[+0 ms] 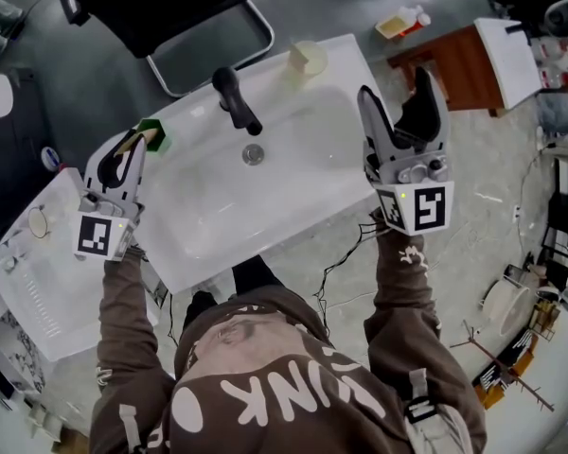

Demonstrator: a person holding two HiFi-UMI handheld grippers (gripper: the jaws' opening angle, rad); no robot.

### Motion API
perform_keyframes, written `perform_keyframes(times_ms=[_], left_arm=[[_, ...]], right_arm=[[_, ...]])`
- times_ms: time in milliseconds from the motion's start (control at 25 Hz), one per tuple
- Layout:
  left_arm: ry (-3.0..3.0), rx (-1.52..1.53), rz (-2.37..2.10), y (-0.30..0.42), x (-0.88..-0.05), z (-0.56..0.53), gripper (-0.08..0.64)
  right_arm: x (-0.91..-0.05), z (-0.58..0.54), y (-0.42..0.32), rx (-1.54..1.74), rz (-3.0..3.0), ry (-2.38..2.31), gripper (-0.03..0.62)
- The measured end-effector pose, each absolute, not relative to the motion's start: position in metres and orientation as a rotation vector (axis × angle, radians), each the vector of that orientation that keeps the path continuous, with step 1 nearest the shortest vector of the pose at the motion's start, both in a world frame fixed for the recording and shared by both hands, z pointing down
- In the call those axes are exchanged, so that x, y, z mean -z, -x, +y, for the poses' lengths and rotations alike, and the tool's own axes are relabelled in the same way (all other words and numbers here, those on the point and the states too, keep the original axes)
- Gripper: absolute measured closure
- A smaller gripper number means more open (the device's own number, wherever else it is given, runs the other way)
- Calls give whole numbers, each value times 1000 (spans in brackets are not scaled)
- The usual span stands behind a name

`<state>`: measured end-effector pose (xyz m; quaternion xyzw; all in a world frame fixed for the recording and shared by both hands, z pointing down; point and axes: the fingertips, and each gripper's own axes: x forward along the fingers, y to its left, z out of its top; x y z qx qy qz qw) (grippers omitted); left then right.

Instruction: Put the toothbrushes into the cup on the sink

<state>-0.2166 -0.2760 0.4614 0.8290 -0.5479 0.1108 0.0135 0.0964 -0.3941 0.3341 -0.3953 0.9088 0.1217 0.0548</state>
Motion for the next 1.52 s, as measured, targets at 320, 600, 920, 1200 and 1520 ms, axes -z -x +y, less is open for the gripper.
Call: perform_keyframes(times_ms=[320, 600, 920, 1200, 1520], left_arm=[[-2641, -270, -1718, 210, -428, -271, 443], [-2793, -164, -1679, 189, -344, -253, 302], [-2881, -109, -1656, 170, -280, -219, 298], [-2930, -79, -1590, 151, -267, -190, 298], [-2972, -47, -1525, 140, -259, -166, 298]], right_arm=[[-334, -367, -79, -361, 2790, 1130, 236], [-324, -338, -53, -345, 2826, 1038, 224], [-304, -278, -20, -315, 2855, 947, 255], [-300, -229, 2, -345, 2897, 923, 301], [-293, -203, 8, -357, 2899, 938, 310]])
